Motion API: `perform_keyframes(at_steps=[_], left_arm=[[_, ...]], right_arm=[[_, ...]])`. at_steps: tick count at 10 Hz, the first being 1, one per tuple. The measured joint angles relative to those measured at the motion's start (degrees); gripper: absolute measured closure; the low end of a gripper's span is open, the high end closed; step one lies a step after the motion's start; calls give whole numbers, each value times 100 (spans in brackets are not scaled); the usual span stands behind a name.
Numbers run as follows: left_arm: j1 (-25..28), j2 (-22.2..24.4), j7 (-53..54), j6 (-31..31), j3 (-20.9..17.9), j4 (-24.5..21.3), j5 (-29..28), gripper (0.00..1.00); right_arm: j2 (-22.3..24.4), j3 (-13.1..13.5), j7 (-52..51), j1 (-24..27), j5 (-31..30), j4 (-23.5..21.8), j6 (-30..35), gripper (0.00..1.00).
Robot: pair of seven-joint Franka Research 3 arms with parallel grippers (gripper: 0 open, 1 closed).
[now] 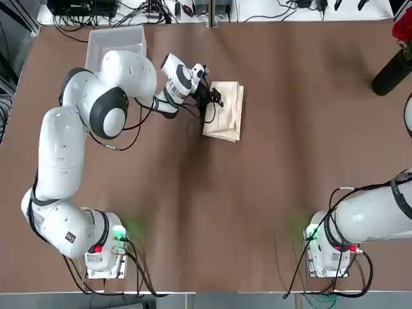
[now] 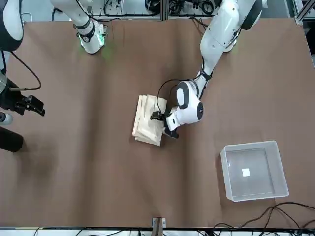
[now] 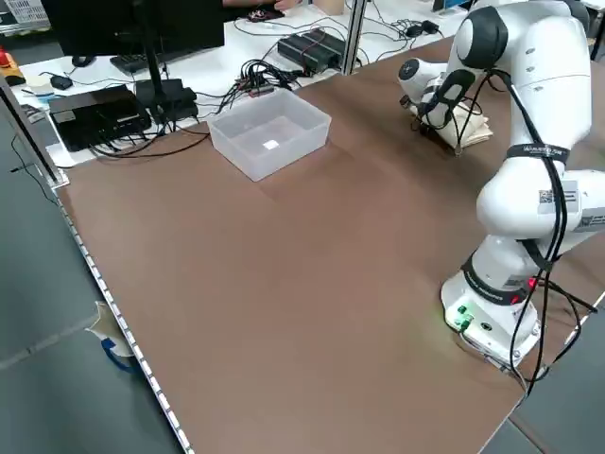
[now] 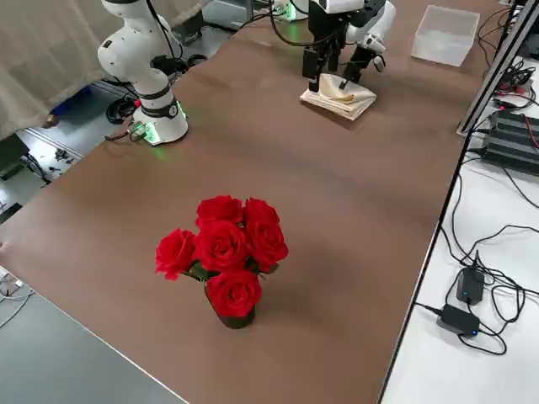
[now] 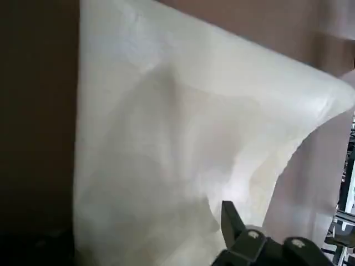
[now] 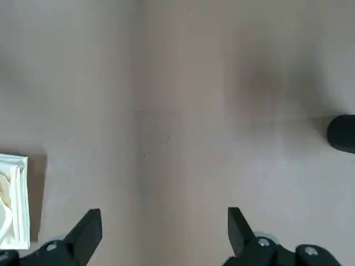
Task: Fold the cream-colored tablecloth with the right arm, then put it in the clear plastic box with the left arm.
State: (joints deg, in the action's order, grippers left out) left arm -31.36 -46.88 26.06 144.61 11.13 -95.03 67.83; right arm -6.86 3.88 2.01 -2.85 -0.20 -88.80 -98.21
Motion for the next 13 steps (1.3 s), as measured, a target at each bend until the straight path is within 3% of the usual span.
perform_keyframes(at_steps=[4, 5, 11, 13], left_arm=[[-9, -15, -37, 2, 1, 96, 0, 81], [-12, -7, -37, 18, 3, 135, 0, 87], [15, 304, -37, 134, -28, 72, -1, 87], [165, 719, -37, -327, -131, -136, -14, 87]], right_arm=[[0, -1, 0, 0, 0, 0, -1, 0], [0, -1, 0, 0, 0, 0, -14, 0], [0, -2, 0, 0, 0, 1, -37, 0], [0, -3, 0, -1, 0, 1, -39, 0]])
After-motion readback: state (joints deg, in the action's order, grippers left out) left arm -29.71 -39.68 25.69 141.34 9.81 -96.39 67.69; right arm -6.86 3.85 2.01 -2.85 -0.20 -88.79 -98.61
